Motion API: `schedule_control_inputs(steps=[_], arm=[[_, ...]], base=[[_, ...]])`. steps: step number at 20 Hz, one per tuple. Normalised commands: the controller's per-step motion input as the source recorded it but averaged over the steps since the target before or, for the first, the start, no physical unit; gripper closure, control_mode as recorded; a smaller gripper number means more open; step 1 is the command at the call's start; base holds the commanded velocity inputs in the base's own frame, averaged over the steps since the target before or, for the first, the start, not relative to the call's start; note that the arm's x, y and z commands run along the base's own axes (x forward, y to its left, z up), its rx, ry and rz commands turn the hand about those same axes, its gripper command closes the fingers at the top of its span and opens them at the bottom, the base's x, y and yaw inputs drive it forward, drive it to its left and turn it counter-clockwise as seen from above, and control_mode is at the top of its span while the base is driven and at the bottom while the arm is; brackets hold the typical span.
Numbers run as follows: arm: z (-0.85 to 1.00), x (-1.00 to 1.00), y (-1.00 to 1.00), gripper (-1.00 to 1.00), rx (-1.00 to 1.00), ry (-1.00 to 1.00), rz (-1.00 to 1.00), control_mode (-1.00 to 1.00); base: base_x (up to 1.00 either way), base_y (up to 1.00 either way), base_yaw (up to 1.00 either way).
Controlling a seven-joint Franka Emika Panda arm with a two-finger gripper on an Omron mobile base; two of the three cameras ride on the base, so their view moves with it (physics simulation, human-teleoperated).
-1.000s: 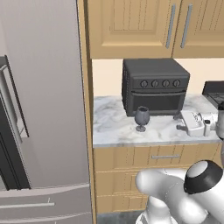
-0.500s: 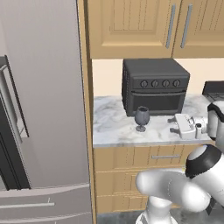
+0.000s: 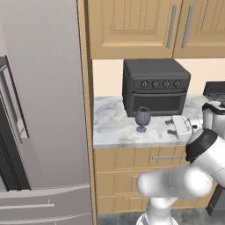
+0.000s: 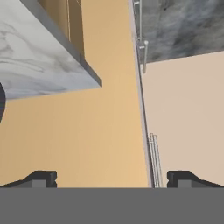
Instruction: Retrieve the wine glasses from the counter and place one next to each plate.
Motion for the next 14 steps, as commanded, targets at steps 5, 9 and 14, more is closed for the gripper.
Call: schedule_control_inputs(steps=[5, 9, 14], arm=[[-0.14, 0.20, -0.01, -1.00, 0.00, 0.00, 0.01, -1.00], [-0.04, 0.21, 0.00, -1.00, 0.00, -0.01, 0.00, -1.00], [-0.08, 0.30, 0.00, -1.00, 0.00, 0.00, 0.00, -1.00]], base=[[0.00, 0.00, 0.00], [0.00, 0.00, 0.00], [0.00, 0.00, 0.00]])
